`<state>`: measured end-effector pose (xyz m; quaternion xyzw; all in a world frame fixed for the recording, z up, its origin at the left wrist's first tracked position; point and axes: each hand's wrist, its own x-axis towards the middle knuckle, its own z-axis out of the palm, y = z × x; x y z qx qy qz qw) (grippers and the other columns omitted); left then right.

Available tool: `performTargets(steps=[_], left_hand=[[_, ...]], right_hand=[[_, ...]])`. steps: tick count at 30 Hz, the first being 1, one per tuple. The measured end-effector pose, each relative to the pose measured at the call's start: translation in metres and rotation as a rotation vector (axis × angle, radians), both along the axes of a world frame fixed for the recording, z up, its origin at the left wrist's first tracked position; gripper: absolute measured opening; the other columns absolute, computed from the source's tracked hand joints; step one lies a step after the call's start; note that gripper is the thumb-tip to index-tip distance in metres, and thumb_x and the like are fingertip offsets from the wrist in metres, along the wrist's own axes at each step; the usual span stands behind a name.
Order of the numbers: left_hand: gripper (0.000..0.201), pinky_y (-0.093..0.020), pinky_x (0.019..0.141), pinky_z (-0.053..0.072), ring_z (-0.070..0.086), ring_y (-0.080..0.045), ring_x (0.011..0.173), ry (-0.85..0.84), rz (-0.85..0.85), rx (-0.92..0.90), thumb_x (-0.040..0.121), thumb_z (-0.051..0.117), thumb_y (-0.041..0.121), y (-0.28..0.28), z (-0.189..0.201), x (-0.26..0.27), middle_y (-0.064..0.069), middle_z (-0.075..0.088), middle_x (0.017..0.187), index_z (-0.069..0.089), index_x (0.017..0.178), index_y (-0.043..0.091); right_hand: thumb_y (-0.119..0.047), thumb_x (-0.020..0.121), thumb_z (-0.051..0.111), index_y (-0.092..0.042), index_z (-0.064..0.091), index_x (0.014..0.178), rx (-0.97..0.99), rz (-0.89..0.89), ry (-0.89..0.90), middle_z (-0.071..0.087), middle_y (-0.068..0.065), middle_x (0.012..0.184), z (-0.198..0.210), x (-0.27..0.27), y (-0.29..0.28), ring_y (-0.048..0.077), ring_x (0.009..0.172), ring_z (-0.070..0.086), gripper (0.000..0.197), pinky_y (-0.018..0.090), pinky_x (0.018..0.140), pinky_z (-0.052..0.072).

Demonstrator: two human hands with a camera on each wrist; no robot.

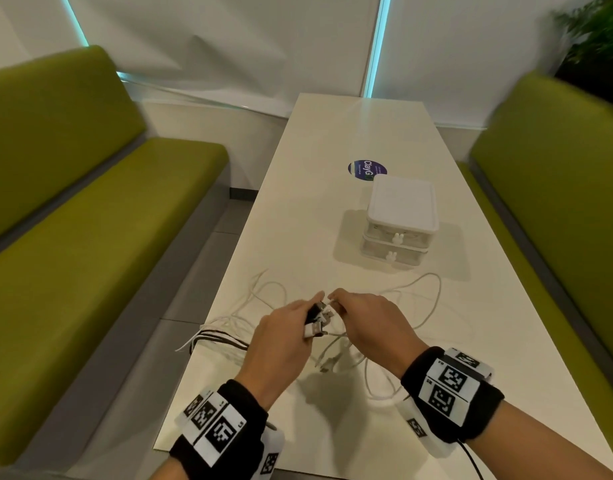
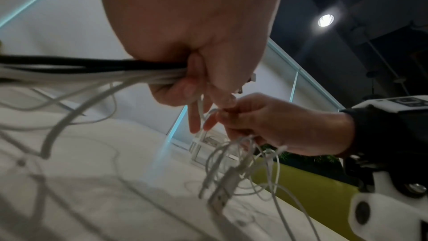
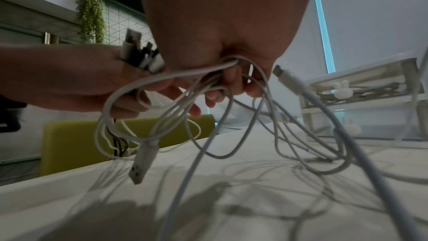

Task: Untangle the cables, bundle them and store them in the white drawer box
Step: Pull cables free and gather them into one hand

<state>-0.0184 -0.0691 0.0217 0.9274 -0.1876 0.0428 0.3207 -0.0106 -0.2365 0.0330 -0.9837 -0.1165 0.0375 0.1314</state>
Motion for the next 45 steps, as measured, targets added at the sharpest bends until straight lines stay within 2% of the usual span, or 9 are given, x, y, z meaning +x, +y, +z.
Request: performTargets(steps=[6, 10, 18, 25, 32, 35, 39, 42, 45], left_hand=[[0.025, -0.027, 0.068, 0.051, 0.064, -0.012, 0.074, 0.199, 0.111, -0.063, 0.091, 0.053, 0.008, -0.006, 0.004, 0.001, 0.01, 0.069, 0.073, 0.066, 0.078, 0.025], [0.033, -0.011, 0.059, 0.038, 0.061, -0.003, 0.072, 0.152, 0.149, -0.196, 0.087, 0.053, 0.004, -0.001, 0.014, 0.004, 0.014, 0.063, 0.065, 0.064, 0.077, 0.032], [0.034, -0.028, 0.067, 0.045, 0.059, -0.006, 0.071, 0.111, 0.337, -0.515, 0.092, 0.052, 0.001, 0.016, 0.018, 0.014, 0.012, 0.064, 0.067, 0.066, 0.071, 0.024], [0.032, -0.016, 0.076, 0.04, 0.06, 0.01, 0.087, 0.101, 0.422, -0.657, 0.1, 0.054, 0.021, 0.025, 0.016, 0.022, 0.005, 0.069, 0.076, 0.063, 0.069, 0.019], [0.017, -0.02, 0.077, 0.049, 0.062, -0.004, 0.088, 0.019, 0.356, -0.339, 0.099, 0.054, 0.017, 0.026, 0.021, 0.02, 0.023, 0.063, 0.096, 0.064, 0.106, 0.028], [0.053, 0.002, 0.079, 0.039, 0.053, 0.018, 0.096, -0.125, 0.27, -0.307, 0.093, 0.054, -0.002, 0.024, 0.023, 0.012, 0.028, 0.057, 0.122, 0.054, 0.136, 0.03], [0.075, -0.008, 0.088, 0.046, 0.061, 0.01, 0.096, -0.063, 0.06, -0.177, 0.082, 0.054, -0.012, 0.014, 0.014, 0.005, 0.018, 0.066, 0.119, 0.049, 0.141, 0.034], [0.056, -0.022, 0.087, 0.052, 0.066, -0.006, 0.097, -0.059, -0.015, -0.092, 0.079, 0.057, -0.01, 0.009, 0.005, 0.005, 0.018, 0.068, 0.115, 0.067, 0.119, 0.029], [0.03, -0.031, 0.061, 0.046, 0.055, -0.014, 0.065, -0.078, 0.042, -0.054, 0.083, 0.064, 0.0, 0.012, 0.003, 0.01, 0.014, 0.055, 0.072, 0.055, 0.074, 0.027]], right_hand=[[-0.023, 0.103, 0.032, -0.018, 0.042, 0.097, 0.094, 0.045, 0.029, 0.055, -0.002, 0.08, 0.01, -0.004, 0.002, 0.026, 0.073, 0.051, 0.013, 0.039, 0.065, 0.042], [-0.029, 0.105, 0.029, -0.02, 0.04, 0.096, 0.099, 0.07, 0.019, 0.061, 0.004, 0.08, 0.01, -0.006, -0.001, 0.03, 0.072, 0.055, 0.017, 0.046, 0.068, 0.048], [-0.041, 0.105, 0.027, -0.021, 0.032, 0.079, 0.087, 0.033, -0.044, 0.039, -0.007, 0.062, 0.008, -0.001, -0.002, 0.024, 0.064, 0.043, 0.033, 0.037, 0.06, 0.033], [-0.039, 0.104, 0.029, -0.022, 0.032, 0.075, 0.091, -0.024, -0.067, 0.041, -0.006, 0.064, 0.0, -0.004, -0.011, 0.021, 0.061, 0.045, 0.034, 0.034, 0.057, 0.035], [-0.039, 0.106, 0.024, -0.021, 0.032, 0.079, 0.038, -0.078, 0.004, 0.041, -0.007, 0.062, 0.001, -0.004, -0.014, 0.024, 0.064, 0.043, 0.033, 0.035, 0.061, 0.031], [-0.038, 0.106, 0.023, -0.02, 0.033, 0.081, -0.018, -0.077, 0.015, 0.042, -0.007, 0.063, -0.001, -0.002, -0.01, 0.027, 0.068, 0.046, 0.032, 0.035, 0.062, 0.031], [-0.033, 0.105, 0.031, -0.022, 0.04, 0.087, 0.023, -0.006, -0.004, 0.065, 0.003, 0.085, 0.003, -0.005, 0.005, 0.03, 0.076, 0.055, 0.023, 0.035, 0.062, 0.035], [-0.028, 0.102, 0.037, -0.016, 0.055, 0.098, 0.031, 0.074, -0.024, 0.067, 0.004, 0.098, 0.004, -0.008, 0.011, 0.03, 0.087, 0.06, 0.023, 0.037, 0.066, 0.043], [-0.038, 0.105, 0.034, -0.015, 0.059, 0.1, -0.01, 0.137, -0.067, 0.062, 0.001, 0.093, 0.001, -0.008, 0.009, 0.028, 0.083, 0.058, 0.034, 0.035, 0.062, 0.038]])
